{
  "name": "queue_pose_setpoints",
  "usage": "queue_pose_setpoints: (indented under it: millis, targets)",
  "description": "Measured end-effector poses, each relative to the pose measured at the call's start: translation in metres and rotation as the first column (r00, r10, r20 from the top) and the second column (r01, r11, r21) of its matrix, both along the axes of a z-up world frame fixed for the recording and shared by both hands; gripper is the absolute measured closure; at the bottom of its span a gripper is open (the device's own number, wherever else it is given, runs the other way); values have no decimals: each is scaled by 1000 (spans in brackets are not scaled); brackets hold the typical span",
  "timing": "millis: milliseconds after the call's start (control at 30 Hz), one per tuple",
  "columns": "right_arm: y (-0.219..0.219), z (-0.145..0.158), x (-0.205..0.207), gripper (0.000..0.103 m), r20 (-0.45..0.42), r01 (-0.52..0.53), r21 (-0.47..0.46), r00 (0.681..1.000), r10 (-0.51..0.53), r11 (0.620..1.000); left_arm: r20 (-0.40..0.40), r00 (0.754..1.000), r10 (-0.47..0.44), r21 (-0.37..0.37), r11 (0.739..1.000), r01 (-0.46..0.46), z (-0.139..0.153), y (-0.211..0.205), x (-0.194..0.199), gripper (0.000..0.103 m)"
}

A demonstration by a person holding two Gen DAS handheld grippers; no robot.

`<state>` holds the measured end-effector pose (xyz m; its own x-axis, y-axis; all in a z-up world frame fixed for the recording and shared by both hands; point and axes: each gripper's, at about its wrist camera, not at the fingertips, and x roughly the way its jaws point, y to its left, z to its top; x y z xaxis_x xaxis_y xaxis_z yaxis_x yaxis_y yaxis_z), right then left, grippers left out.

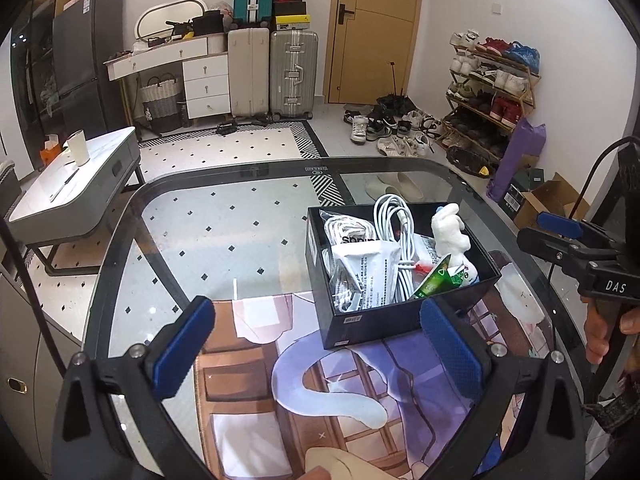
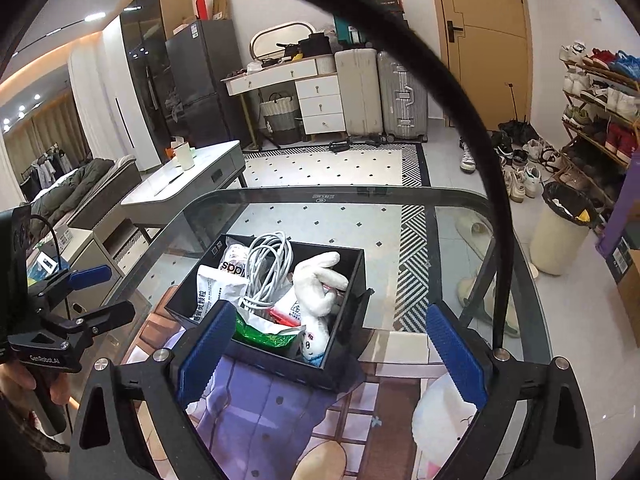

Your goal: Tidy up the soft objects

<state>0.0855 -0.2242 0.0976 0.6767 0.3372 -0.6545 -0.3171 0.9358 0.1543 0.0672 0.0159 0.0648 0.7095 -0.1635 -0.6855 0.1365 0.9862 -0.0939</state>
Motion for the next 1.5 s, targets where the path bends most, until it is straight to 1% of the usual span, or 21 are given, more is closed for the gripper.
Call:
queue_pose_setpoints:
  millis: [133,233,267,367,500,600,733,900,1000,1100,1233,1433,1500]
  targets:
    - [-3,-6,-1,5,14,9,10,1000,-9,1000,41,999,24,-11,1000,-23,-2,4,-3,0]
    - [-4,-9,-5,1,26,5,20,1000,-5,1000,76,996,45,1,999,-45,-5,5,-7,0]
    - [-3,-11,-6,1,31,3,15,1000,-3,1000,81,996,45,-2,999,-45,-6,5,-8,0]
    - [-2,-16,-7,1,37,1,-7,999,-1,1000,83,995,45,-9,999,-45,-11,5,-8,0]
    - [-4,-23,-8,1,54,6,19,998,-7,1000,101,994,43,-14,999,-42,-18,4,-9,0]
    - [-5,-26,-10,1,74,16,20,997,-18,1000,106,994,39,-12,999,-38,-24,2,-10,0]
    - [-7,-31,-14,1,99,27,21,995,-29,999,123,991,51,-31,998,-47,-30,4,-11,0]
    - [-9,-39,-16,1,112,45,20,993,-47,999,134,989,63,-5,998,-63,-40,3,-13,0]
    - [-9,-45,-17,1,121,47,17,991,-49,999,143,987,67,-22,998,-64,-47,3,-15,0]
    - [-8,-50,-18,1,126,49,13,991,-51,999,145,987,72,-15,997,-71,-52,1,-14,0]
    - [-6,-57,-20,1,140,42,4,989,-42,999,147,986,78,-31,997,-75,-59,3,-13,0]
    - [-5,-64,-19,1,157,56,-6,986,-54,998,168,983,74,-10,997,-74,-65,2,-16,0]
    - [-6,-64,-19,1,153,57,-4,987,-56,998,159,985,68,-14,998,-67,-68,3,-15,0]
